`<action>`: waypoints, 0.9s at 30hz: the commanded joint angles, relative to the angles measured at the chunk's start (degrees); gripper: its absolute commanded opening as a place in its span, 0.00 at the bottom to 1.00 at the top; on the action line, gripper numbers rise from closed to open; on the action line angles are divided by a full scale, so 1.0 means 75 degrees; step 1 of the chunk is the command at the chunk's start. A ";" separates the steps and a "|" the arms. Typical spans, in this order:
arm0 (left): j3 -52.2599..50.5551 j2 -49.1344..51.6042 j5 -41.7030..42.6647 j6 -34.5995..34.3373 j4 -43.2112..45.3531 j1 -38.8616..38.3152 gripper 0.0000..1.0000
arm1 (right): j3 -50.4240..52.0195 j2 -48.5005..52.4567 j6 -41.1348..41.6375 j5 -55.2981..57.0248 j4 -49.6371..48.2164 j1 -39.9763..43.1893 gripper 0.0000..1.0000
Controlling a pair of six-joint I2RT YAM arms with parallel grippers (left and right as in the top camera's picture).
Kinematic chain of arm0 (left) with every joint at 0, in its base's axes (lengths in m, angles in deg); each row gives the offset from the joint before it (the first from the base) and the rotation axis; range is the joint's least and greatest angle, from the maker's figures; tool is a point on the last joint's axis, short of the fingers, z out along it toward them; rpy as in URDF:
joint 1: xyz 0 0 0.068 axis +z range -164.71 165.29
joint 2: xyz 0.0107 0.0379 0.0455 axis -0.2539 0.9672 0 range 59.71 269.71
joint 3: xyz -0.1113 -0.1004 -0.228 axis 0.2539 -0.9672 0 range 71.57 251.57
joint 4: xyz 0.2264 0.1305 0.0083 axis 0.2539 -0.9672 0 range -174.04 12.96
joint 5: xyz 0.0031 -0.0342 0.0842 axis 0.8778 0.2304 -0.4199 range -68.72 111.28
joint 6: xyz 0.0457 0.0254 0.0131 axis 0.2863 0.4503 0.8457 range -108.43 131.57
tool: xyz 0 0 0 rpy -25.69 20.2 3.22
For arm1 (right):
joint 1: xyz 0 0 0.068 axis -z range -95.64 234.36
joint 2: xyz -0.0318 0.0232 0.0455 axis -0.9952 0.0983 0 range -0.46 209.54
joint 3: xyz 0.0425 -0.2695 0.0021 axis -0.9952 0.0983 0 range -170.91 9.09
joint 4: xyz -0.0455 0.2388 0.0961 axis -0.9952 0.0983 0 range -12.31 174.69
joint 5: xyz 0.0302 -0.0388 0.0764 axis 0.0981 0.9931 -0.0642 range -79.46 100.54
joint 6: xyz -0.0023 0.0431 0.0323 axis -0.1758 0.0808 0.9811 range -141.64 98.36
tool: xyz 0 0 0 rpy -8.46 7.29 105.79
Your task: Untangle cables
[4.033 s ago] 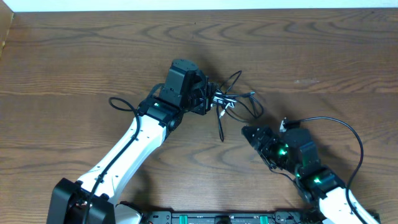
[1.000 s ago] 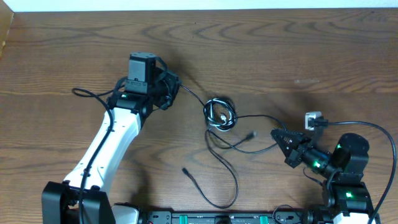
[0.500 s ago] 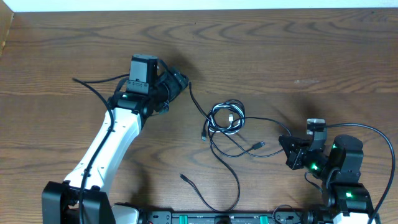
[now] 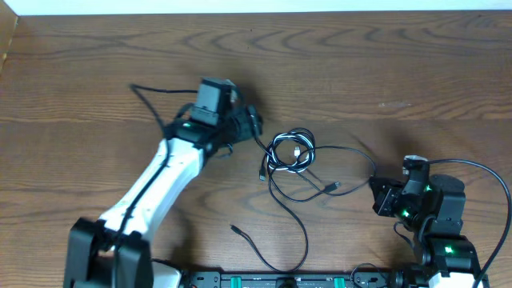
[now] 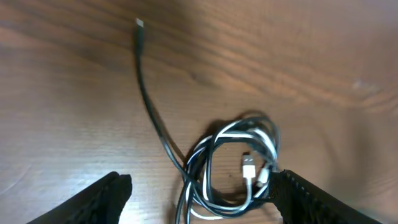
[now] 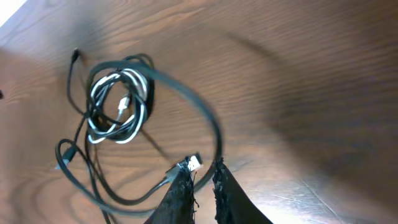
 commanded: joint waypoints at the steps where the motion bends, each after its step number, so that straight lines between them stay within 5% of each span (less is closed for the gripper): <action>1: 0.0061 0.0516 -0.0306 0.1204 0.0198 -0.0516 0.77 | -0.0023 0.0015 0.0213 0.0297 0.0003 0.0058 0.11; 9: 0.0061 0.1122 -0.0373 0.2623 0.0300 -0.1276 0.77 | -0.0023 0.0015 0.0213 0.0297 0.0003 0.0058 0.13; 15: 0.0061 0.1527 -0.1399 0.2623 0.0300 -0.1504 0.78 | -0.0023 0.0015 0.0213 0.0297 0.0003 0.0058 0.15; 27: 0.0064 0.2069 -0.1644 0.2556 0.0393 -0.1507 0.77 | -0.0023 0.0015 0.0213 0.0297 0.0006 0.0058 0.19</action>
